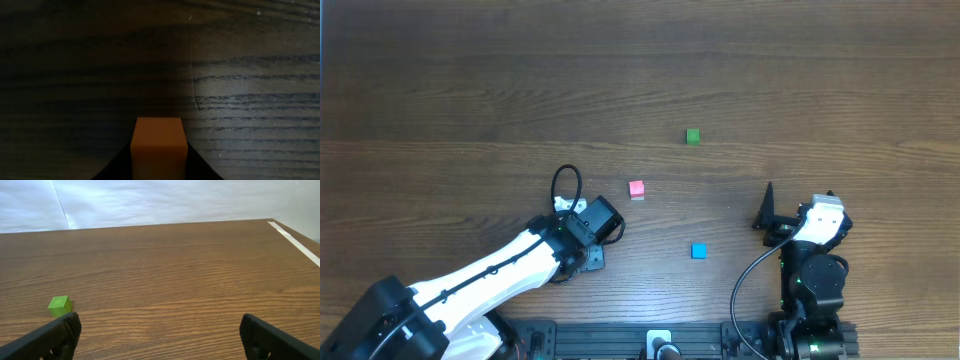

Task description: Stack Cubes

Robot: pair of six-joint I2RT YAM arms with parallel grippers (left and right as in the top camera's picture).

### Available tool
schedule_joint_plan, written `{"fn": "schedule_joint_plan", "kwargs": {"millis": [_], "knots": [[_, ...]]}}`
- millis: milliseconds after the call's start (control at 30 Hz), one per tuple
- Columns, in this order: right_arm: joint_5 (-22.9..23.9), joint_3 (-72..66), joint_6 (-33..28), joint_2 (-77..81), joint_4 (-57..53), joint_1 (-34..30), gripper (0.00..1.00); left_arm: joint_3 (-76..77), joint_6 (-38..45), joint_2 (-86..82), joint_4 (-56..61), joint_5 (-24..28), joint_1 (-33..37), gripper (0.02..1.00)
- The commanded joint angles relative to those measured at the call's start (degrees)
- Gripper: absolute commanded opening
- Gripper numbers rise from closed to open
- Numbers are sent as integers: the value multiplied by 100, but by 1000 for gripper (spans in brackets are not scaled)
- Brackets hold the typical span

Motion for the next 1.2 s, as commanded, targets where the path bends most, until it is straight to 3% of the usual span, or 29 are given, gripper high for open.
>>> {"fn": "schedule_joint_plan", "kwargs": {"millis": [33, 333, 767, 1200], "knots": [[55, -44, -44, -37, 9, -26, 993, -35, 15, 61, 105, -9, 33, 242], [52, -44, -42, -37, 9, -26, 991, 688, 20, 63, 31, -44, 37, 185], [55, -44, -44, -37, 9, -26, 993, 4170, 22, 1779, -1447, -131, 79, 154], [52, -44, -44, -37, 9, -26, 993, 4461, 22, 2583, -1191, -94, 140, 152]]}}
